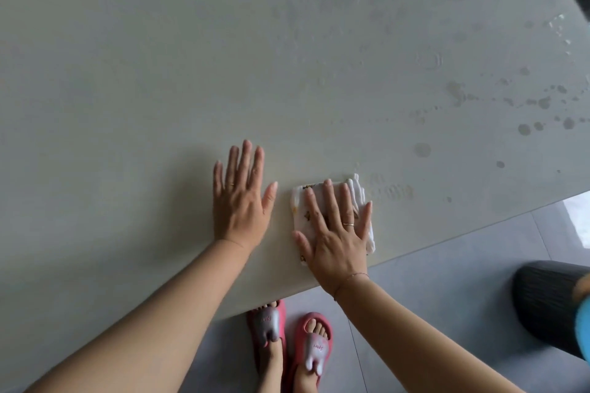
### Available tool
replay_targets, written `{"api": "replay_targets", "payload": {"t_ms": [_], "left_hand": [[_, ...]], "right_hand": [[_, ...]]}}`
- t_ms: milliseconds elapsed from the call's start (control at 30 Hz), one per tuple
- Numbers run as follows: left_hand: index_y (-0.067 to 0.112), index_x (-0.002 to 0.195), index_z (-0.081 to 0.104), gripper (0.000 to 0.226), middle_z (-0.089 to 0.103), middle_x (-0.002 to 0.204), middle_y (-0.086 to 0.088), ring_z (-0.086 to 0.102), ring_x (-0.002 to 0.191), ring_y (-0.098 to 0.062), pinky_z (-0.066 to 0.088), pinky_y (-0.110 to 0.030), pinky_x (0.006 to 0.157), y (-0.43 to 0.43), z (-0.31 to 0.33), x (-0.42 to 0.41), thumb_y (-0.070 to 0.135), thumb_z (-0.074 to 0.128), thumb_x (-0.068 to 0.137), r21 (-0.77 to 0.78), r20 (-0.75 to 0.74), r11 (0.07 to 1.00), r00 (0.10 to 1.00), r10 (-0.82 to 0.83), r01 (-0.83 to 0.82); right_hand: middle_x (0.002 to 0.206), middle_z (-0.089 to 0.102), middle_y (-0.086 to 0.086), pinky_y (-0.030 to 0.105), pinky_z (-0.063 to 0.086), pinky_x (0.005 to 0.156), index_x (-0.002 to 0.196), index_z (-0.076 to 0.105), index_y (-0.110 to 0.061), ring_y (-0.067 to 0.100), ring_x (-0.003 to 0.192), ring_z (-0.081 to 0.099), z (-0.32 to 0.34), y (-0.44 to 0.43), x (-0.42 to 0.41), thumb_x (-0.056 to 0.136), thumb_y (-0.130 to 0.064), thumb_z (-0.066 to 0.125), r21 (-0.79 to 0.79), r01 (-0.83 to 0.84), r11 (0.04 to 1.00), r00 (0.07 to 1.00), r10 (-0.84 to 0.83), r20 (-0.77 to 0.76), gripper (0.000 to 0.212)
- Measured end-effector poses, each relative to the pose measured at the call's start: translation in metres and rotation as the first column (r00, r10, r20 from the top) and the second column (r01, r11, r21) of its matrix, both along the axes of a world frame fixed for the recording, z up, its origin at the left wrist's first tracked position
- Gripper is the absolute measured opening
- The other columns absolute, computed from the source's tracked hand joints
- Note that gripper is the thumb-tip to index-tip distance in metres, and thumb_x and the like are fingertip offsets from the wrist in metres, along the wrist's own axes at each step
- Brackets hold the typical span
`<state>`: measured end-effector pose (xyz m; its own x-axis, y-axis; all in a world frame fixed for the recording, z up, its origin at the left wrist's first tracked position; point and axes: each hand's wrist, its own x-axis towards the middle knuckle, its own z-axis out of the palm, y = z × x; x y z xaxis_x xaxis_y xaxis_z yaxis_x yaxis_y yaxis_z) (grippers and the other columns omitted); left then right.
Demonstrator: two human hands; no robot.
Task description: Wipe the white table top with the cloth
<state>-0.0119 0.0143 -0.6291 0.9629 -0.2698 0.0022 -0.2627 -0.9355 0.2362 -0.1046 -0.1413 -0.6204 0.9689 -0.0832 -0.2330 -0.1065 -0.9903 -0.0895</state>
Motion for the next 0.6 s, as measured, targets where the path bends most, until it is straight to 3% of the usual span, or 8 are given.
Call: {"api": "replay_targets", "payload": {"t_ms": [167,233,300,367,433,500,600], "left_hand": [[0.01,0.146,0.03,0.065,0.024,0.155,-0.014,0.023,0.142,-0.032,0.015,-0.048,0.115,0.024,-0.01,0.033,0.047,0.025,0.093,0.007,-0.048,0.997,0.996,0.072,-0.072],[0.01,0.147,0.029,0.066,0.024,0.155,-0.013,0.024,0.142,-0.03,0.015,-0.047,0.116,0.023,-0.011,0.032,0.047,0.025,0.093,0.008,-0.049,0.997,0.996,0.072,-0.072],[0.011,0.147,0.028,0.065,0.023,0.155,-0.012,0.022,0.143,-0.029,0.014,-0.045,0.116,0.022,-0.01,0.031,0.047,0.026,0.093,0.007,-0.054,0.997,0.995,0.081,-0.081],[0.011,0.147,0.027,0.065,0.023,0.155,-0.012,0.021,0.144,-0.028,0.014,-0.044,0.117,0.021,-0.009,0.031,0.046,0.026,0.093,0.013,-0.059,0.996,0.995,0.086,-0.085],[0.011,0.147,0.027,0.064,0.023,0.155,-0.012,0.021,0.144,-0.028,0.015,-0.045,0.117,0.021,-0.007,0.031,0.045,0.027,0.093,0.016,-0.062,0.996,0.994,0.088,-0.087],[0.011,0.147,0.028,0.064,0.024,0.155,-0.012,0.022,0.143,-0.029,0.017,-0.045,0.116,0.022,-0.006,0.03,0.044,0.027,0.093,0.022,-0.066,0.996,0.994,0.084,-0.083],[0.01,0.147,0.029,0.063,0.026,0.154,-0.012,0.023,0.143,-0.029,0.019,-0.045,0.116,0.021,-0.002,0.031,0.043,0.028,0.092,0.028,-0.077,0.996,0.993,0.084,-0.082]], "right_hand": [[0.156,0.018,0.003,0.06,0.009,0.113,0.148,0.022,-0.031,0.029,0.145,0.01,-0.001,-0.032,0.015,0.091,-0.057,0.026,0.003,-0.133,0.991,0.99,0.132,0.054,0.062],[0.158,0.012,0.001,0.056,0.002,0.115,0.148,0.012,-0.034,0.023,0.145,-0.002,-0.001,-0.057,0.033,0.088,-0.059,0.02,-0.039,-0.005,0.999,1.0,0.007,0.031,0.065],[0.159,-0.007,-0.003,0.052,-0.009,0.115,0.147,-0.005,-0.037,0.015,0.141,-0.022,0.0,-0.07,0.045,0.085,-0.062,0.007,-0.055,0.203,0.978,0.978,-0.205,-0.03,0.067],[0.156,-0.018,-0.005,0.052,-0.012,0.114,0.148,-0.008,-0.035,0.013,0.138,-0.029,0.0,-0.054,0.044,0.085,-0.061,0.003,-0.022,0.3,0.954,0.953,-0.301,-0.038,0.069],[0.157,-0.008,-0.003,0.056,-0.008,0.113,0.15,0.002,-0.03,0.019,0.144,-0.017,0.001,-0.019,0.028,0.088,-0.058,0.013,0.012,0.178,0.984,0.984,-0.178,-0.008,0.069],[0.157,0.011,0.001,0.059,0.001,0.113,0.15,0.015,-0.027,0.025,0.146,0.002,0.0,0.008,0.005,0.091,-0.055,0.026,0.02,-0.055,0.998,0.998,0.055,0.016,0.066],[0.156,0.021,0.0,0.061,0.013,0.111,0.149,0.02,-0.03,0.027,0.145,0.013,0.002,-0.009,0.007,0.091,-0.058,0.031,0.037,-0.343,0.939,0.939,0.342,0.018,0.065]]}}
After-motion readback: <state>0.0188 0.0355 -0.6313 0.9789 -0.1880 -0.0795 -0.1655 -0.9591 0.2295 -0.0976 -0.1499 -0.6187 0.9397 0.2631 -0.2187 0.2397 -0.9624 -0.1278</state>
